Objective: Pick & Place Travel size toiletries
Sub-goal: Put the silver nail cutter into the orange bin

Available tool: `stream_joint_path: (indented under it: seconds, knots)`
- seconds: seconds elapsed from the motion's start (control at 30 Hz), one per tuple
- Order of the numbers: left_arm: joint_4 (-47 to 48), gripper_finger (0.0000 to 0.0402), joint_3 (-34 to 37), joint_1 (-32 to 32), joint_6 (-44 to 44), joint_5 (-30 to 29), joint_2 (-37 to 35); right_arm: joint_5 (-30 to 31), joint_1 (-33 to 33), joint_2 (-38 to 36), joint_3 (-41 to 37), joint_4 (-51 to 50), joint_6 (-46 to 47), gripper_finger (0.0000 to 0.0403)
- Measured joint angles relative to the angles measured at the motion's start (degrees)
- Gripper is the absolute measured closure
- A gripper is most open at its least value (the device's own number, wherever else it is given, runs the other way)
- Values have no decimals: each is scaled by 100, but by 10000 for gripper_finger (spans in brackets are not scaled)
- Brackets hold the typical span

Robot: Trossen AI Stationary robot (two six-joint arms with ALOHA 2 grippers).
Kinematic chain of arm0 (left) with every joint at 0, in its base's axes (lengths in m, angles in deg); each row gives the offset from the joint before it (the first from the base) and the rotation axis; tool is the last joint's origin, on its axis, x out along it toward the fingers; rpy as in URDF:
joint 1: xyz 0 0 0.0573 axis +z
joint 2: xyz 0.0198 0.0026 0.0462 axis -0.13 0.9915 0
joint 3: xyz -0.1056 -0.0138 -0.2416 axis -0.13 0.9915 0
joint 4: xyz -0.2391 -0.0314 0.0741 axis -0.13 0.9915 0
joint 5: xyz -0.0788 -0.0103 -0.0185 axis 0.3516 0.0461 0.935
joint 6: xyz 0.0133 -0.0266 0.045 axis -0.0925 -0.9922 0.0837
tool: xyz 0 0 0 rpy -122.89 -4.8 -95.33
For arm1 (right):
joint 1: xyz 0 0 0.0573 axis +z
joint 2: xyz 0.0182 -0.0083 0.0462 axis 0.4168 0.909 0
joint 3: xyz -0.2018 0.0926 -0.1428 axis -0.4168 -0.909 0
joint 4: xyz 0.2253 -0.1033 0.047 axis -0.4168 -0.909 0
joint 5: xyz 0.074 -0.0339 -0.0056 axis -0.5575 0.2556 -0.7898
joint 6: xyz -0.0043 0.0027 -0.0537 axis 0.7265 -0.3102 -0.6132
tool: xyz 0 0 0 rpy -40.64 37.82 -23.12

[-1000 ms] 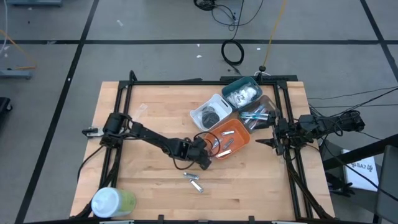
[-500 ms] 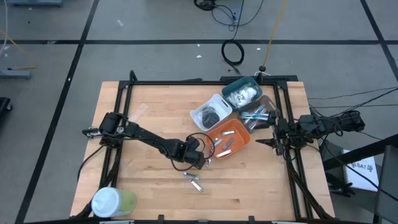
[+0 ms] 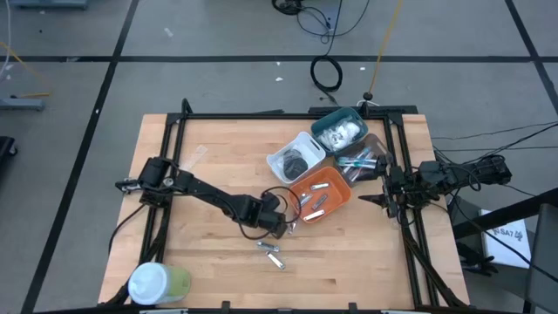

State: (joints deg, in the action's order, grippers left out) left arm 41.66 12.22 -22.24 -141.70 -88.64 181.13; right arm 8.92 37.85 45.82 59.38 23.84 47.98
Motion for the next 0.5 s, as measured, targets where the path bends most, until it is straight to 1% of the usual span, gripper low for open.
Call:
stream_joint_path:
  seconds: [0.17, 0.27, 0.33, 0.4, 0.5]
  knots:
    - [-34, 364, 6, 7, 518, 4, -127, 0, 0, 0, 0, 0, 6, 147]
    - [-5, 366, 37, 11, 648, 11, -347, 0, 0, 0, 0, -1, 18, 147]
    - [-86, 379, 57, 0, 809, -134, -581, 0, 0, 0, 0, -2, 20, 147]
    - [-426, 389, 22, -18, 1015, -361, -849, 0, 0, 0, 0, -2, 20, 147]
    - [-1020, 389, 22, -64, 1575, -773, -1136, 0, 0, 0, 0, -2, 20, 147]
